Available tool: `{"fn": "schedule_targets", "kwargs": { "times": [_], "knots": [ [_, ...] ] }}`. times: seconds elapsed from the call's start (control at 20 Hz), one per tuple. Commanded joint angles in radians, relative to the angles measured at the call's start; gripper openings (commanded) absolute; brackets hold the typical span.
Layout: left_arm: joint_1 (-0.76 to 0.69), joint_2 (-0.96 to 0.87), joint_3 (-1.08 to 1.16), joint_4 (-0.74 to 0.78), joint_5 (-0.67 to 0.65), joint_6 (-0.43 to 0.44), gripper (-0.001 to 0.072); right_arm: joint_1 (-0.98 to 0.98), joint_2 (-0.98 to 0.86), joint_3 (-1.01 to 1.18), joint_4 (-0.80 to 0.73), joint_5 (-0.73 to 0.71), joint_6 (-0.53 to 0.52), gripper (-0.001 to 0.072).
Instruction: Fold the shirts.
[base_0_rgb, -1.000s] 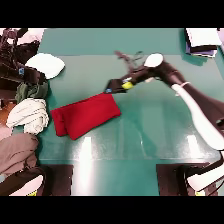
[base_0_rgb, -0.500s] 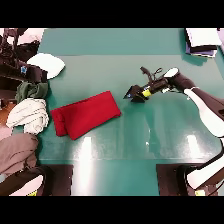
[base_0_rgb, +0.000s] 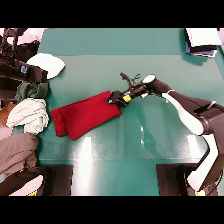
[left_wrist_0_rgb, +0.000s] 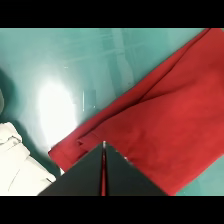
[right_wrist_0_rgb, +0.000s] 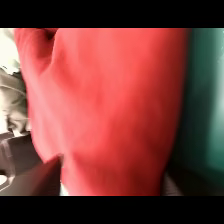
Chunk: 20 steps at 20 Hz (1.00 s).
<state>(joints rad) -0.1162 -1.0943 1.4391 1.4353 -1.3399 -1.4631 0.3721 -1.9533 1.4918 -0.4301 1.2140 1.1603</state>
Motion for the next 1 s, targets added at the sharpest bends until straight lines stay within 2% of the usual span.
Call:
{"fn": "schedule_targets", "kwargs": {
  "times": [0.0, 0.05, 0.1, 0.25, 0.4, 0.7, 0.95],
  "knots": [
    [0.000, 0.000, 0.000, 0.000, -0.022, -0.004, 0.0024, 0.077, -0.053, 0.130, 0.021, 0.026, -0.005, 0.0322],
    [0.000, 0.000, 0.000, 0.000, -0.032, -0.004, 0.0024, 0.086, -0.060, 0.159, 0.005, 0.039, -0.020, 0.0112],
    [0.000, 0.000, 0.000, 0.000, -0.041, -0.004, 0.0024, 0.088, -0.059, 0.178, -0.003, 0.055, -0.034, 0.0016],
    [0.000, 0.000, 0.000, 0.001, -0.058, -0.004, 0.0024, 0.046, -0.013, 0.190, -0.055, 0.105, -0.034, 0.0016],
    [0.000, 0.000, 0.000, 0.001, -0.067, -0.004, 0.0024, -0.078, 0.092, 0.189, -0.212, 0.150, 0.014, 0.0015],
    [0.000, 0.000, 0.000, 0.000, -0.067, -0.006, 0.0024, -0.480, 0.323, 0.189, -0.422, 0.190, 0.108, 0.0015],
    [0.000, 0.000, 0.000, -0.003, -0.067, -0.038, 0.0024, -0.866, 0.438, 0.189, -0.591, 0.167, 0.229, 0.0015]
  ]
}}
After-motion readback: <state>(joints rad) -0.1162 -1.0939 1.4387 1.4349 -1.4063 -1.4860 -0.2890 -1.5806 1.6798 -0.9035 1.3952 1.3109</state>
